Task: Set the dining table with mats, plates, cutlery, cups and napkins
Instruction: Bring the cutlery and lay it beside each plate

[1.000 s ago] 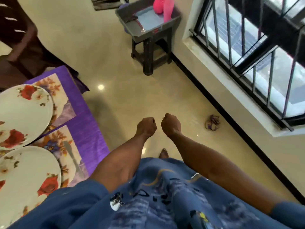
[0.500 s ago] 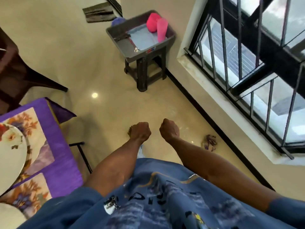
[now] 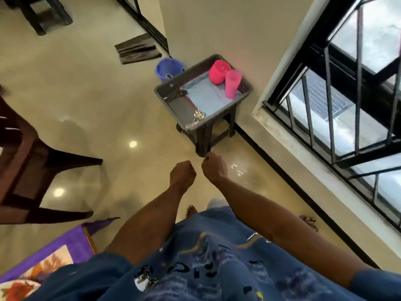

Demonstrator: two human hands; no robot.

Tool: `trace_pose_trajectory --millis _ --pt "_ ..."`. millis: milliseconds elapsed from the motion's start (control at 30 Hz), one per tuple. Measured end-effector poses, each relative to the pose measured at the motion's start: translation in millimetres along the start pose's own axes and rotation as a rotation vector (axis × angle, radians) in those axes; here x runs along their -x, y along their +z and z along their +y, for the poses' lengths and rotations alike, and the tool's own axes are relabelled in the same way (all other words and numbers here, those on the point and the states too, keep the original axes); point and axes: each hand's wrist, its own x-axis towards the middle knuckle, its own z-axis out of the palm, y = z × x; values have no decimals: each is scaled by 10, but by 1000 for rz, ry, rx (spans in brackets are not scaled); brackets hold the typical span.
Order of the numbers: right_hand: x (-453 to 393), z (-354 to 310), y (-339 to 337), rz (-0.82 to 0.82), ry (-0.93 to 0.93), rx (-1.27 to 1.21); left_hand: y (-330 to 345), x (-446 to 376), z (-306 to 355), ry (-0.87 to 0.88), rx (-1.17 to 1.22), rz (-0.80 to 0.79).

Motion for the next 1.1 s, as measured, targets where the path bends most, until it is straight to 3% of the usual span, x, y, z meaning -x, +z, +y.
trace_pose_trajectory --millis 300,500,633,900,1100 --pt "-1503 -381 -123 -1 184 -74 -540 -1516 -173 -6 -72 -60" --pt "-2576 -1193 -441 -19 147 -161 -1086 -2594 142 -24 -28 -40" --pt "-2978 -1384 -447 -31 181 -165 -1318 -3124 247 -25 -6 -54" --pt "-3408 -1313 -238 32 442 -277 -1530 -4034 217 18 -98 -251" --pt "-3528 -1487 56 173 706 -363 -1515 -4547 138 252 -228 -502"
